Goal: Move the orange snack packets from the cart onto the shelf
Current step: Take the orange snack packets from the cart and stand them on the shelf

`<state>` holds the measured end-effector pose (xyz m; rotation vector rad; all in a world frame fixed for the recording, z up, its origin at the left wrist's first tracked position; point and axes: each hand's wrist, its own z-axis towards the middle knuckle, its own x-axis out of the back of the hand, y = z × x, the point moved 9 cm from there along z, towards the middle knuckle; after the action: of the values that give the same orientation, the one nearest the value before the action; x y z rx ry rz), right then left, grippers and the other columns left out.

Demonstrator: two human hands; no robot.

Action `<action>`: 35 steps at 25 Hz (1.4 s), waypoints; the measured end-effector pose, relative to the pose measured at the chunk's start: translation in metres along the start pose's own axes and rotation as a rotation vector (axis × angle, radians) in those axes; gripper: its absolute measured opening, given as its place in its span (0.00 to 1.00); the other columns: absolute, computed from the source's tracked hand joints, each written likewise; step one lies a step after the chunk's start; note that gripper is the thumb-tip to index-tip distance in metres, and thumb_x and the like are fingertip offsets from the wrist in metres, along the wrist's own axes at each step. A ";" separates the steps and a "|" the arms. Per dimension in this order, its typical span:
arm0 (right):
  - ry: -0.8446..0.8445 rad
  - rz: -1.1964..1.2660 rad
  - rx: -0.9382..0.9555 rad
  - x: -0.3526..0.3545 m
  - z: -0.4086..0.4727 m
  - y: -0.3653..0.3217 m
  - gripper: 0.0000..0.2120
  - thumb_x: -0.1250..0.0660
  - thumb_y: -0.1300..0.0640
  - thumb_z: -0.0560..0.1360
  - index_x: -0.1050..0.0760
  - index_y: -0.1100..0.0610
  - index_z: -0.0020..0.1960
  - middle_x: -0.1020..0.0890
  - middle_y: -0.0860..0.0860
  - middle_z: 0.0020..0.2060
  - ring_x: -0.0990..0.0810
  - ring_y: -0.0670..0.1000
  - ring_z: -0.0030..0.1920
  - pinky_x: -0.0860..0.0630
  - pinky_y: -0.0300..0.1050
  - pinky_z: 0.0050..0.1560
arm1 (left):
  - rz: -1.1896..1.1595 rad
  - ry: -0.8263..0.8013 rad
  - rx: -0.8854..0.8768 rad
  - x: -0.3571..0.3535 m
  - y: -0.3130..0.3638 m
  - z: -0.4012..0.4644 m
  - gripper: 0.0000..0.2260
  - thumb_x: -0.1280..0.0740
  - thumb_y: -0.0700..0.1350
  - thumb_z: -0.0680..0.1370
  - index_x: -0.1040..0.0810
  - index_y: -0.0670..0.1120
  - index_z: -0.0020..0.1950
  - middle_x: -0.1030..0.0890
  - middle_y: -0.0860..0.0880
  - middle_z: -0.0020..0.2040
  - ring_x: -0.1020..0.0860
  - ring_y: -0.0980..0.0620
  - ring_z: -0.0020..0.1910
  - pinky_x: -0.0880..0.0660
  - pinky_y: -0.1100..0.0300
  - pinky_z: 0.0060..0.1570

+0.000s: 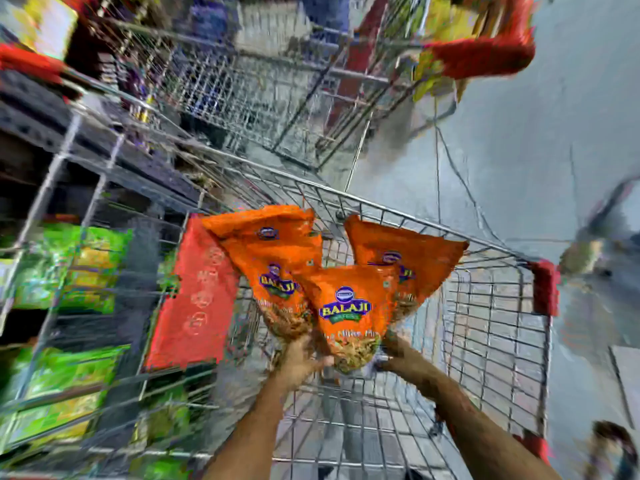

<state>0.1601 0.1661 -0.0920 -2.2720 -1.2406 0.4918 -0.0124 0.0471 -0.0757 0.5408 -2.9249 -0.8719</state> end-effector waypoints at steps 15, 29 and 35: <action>0.030 0.117 -0.039 0.004 -0.038 -0.056 0.27 0.25 0.60 0.66 0.27 0.57 0.63 0.16 0.53 0.57 0.18 0.52 0.58 0.23 0.40 0.51 | 0.145 0.158 -0.094 0.011 0.069 -0.028 0.14 0.24 0.43 0.68 0.19 0.46 0.53 0.15 0.47 0.56 0.19 0.51 0.56 0.25 0.49 0.62; -0.092 -0.018 0.972 -0.211 -0.257 -0.394 0.15 0.31 0.73 0.69 0.22 0.61 0.53 0.13 0.46 0.42 0.17 0.41 0.44 0.22 0.32 0.48 | 0.064 0.887 -0.878 0.194 0.210 -0.435 0.15 0.24 0.54 0.63 0.17 0.61 0.49 0.14 0.49 0.52 0.17 0.60 0.49 0.20 0.47 0.57; -0.476 -0.052 1.321 -0.390 -0.423 -0.496 0.23 0.24 0.60 0.68 0.22 0.58 0.62 0.14 0.54 0.56 0.16 0.51 0.57 0.22 0.45 0.59 | 0.024 1.400 -1.142 0.229 0.170 -0.700 0.18 0.24 0.56 0.65 0.17 0.54 0.52 0.13 0.56 0.47 0.16 0.61 0.50 0.19 0.55 0.53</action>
<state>-0.1510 -0.0457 0.5684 -1.0056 -0.7248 1.3692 -0.1846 -0.2647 0.5914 0.5814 -0.9740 -1.2050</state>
